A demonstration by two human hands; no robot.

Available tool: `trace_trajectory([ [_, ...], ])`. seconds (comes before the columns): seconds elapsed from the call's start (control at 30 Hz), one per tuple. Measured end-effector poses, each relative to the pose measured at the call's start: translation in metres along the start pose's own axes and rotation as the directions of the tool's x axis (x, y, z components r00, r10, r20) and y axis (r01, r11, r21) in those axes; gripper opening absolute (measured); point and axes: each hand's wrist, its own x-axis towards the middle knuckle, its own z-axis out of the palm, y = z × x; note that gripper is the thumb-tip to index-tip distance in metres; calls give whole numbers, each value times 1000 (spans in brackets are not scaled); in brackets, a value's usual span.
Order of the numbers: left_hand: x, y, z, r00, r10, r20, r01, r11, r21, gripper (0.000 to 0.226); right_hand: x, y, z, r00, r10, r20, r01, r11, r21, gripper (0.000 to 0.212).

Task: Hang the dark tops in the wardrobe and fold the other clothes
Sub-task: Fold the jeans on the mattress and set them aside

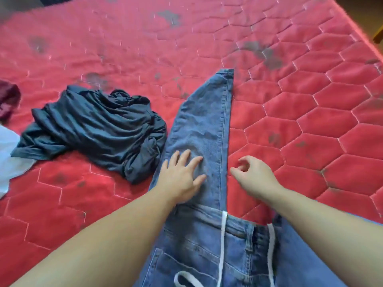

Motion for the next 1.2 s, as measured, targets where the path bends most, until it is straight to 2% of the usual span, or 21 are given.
trace_trajectory([
  [0.1, 33, -18, -1, 995, -21, -102, 24, 999, 31, 65, 52, -29, 8, 999, 38, -11, -35, 976, 216, 18],
  [0.2, 38, -27, 8, 978, -14, -207, 20, 1000, 23, 68, 101, -62, 6, 990, 110, -83, -72, 925, 373, 21],
  [0.33, 39, -29, 22, 940, 29, -340, -23, 999, 22, 64, 166, -103, -14, 964, 262, -46, -177, 761, 624, 27],
  [0.43, 40, -31, 26, 922, 53, -384, -38, 998, 47, 64, 202, -130, -27, 958, 286, 2, -179, 597, 782, 36],
  [0.47, 40, -32, 26, 920, 54, -389, -38, 998, 48, 64, 210, -137, -30, 957, 291, -12, -168, 584, 794, 40],
  [0.53, 40, -31, 26, 923, 51, -382, -36, 998, 46, 64, 220, -149, -31, 963, 265, -42, -142, 637, 757, 36],
  [0.6, 40, -31, 24, 931, 43, -362, -32, 999, 37, 64, 216, -160, -34, 983, 166, -81, -64, 716, 695, 14],
  [0.63, 40, -31, 23, 937, 38, -346, -30, 999, 28, 64, 208, -164, -36, 989, 97, -108, -2, 753, 659, 5],
  [0.73, 38, -28, 14, 974, 10, -227, -11, 1000, -2, 67, 164, -163, -45, 969, -178, -174, 245, 801, 546, 8],
  [0.8, 39, -32, -1, 996, 14, -91, -17, 999, -29, 67, 112, -147, -51, 885, -435, -164, 464, 800, 381, 13],
  [0.87, 38, -38, -26, 1000, -17, -14, 15, 994, -111, 52, 57, -119, -57, 759, -648, -56, 648, 745, 159, 22],
  [0.93, 26, -45, -52, 997, -82, -1, 81, 986, -143, 33, 11, -88, -60, 666, -745, 43, 746, 665, -24, 27],
  [0.97, 14, -49, -58, 993, -120, -24, 114, 978, -176, 35, -10, -74, -60, 630, -771, 93, 776, 621, -110, 27],
  [1.03, -18, -50, -65, 977, -212, -3, 193, 893, -406, 55, -46, -52, -52, 585, -788, 192, 807, 543, -234, 27],
  [1.07, -35, -46, -66, 970, -236, 63, 228, 781, -582, 63, -64, -43, -45, 572, -792, 214, 814, 515, -268, 26],
  [1.13, -67, -33, -60, 941, -234, 246, 327, 427, -843, 68, -99, -28, -30, 587, -788, 188, 797, 520, -306, 24],
  [1.17, -83, -27, -55, 909, -217, 355, 405, 271, -873, 67, -116, -22, -22, 614, -775, 149, 773, 553, -310, 23],
  [1.2, -100, -22, -48, 880, -184, 437, 467, 172, -868, 64, -132, -18, -13, 650, -752, 107, 742, 598, -302, 22],
])
